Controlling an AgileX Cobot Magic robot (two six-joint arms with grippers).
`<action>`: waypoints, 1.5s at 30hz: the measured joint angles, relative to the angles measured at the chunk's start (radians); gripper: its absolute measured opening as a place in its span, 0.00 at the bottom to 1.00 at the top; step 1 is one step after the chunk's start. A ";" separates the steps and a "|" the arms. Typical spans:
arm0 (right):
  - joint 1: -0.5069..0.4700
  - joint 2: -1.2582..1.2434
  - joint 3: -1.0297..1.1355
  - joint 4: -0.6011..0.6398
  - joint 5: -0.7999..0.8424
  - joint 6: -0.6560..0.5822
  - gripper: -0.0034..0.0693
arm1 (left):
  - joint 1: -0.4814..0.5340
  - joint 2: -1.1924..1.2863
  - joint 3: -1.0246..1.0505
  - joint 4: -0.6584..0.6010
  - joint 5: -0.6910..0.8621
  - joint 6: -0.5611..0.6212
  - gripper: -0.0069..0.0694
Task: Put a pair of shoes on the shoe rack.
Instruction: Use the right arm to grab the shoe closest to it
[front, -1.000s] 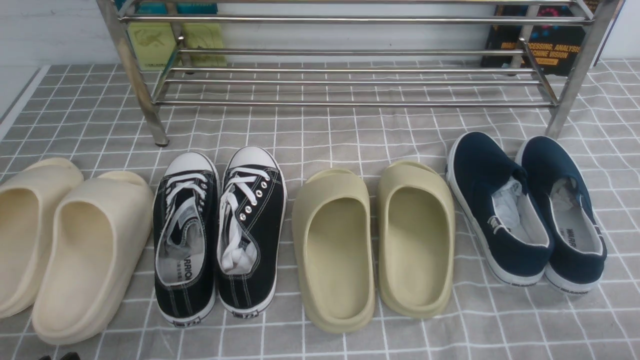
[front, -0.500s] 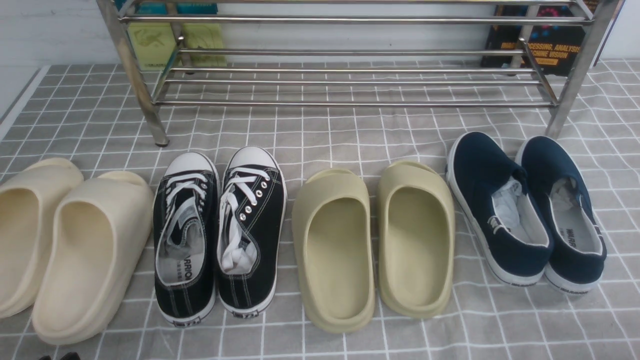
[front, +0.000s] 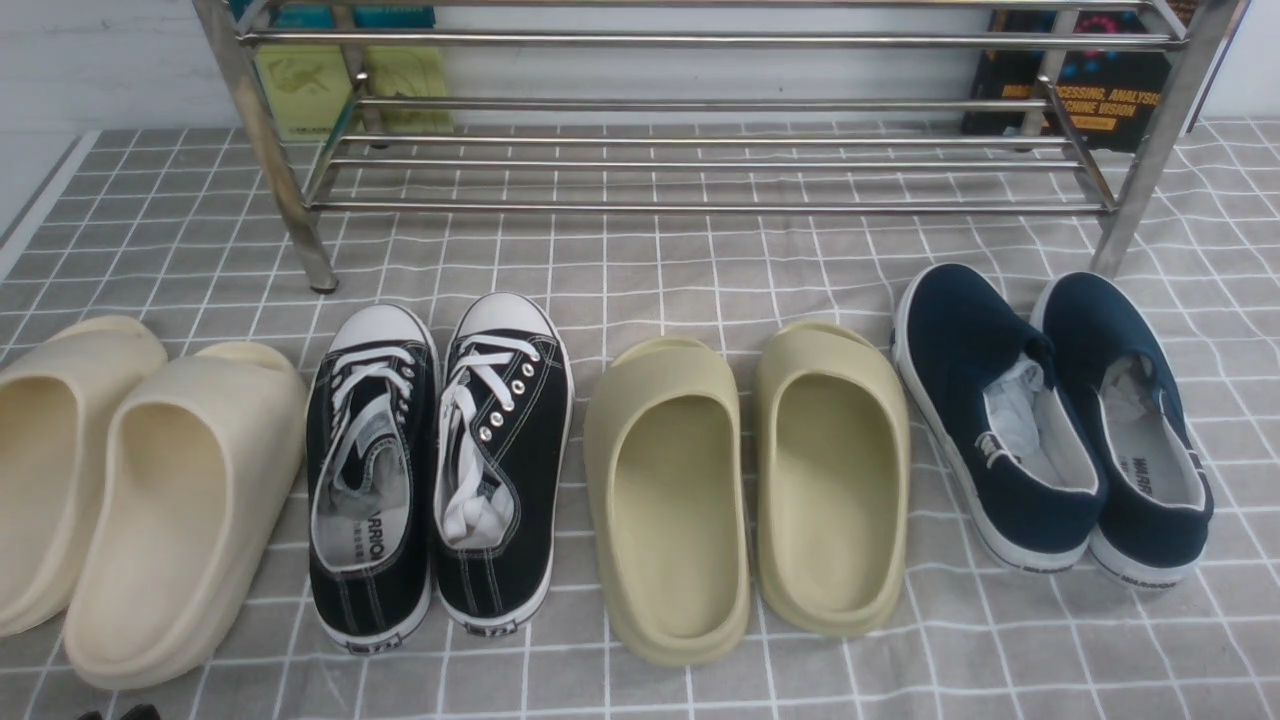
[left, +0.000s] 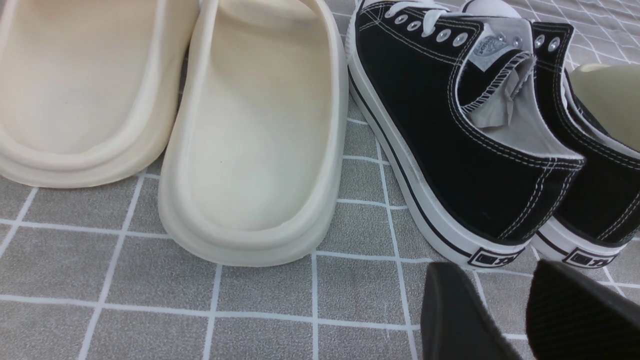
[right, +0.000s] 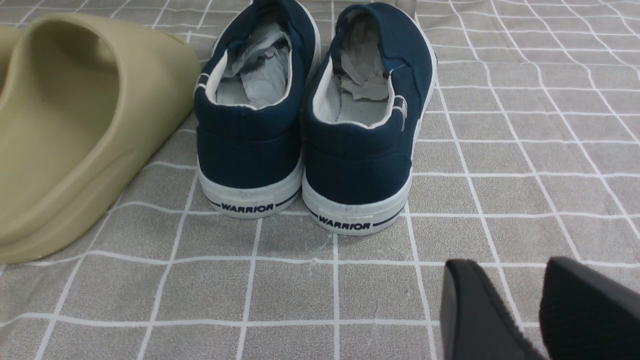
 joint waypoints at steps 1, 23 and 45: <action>0.000 0.000 0.000 0.000 0.000 0.000 0.38 | 0.000 0.000 0.000 0.000 0.000 0.000 0.40; 0.000 0.000 0.000 -0.200 0.007 0.000 0.39 | 0.000 0.000 0.000 0.000 0.000 0.000 0.40; 0.000 0.003 0.011 -0.323 -1.014 0.087 0.38 | 0.000 0.000 0.000 0.000 0.000 0.000 0.40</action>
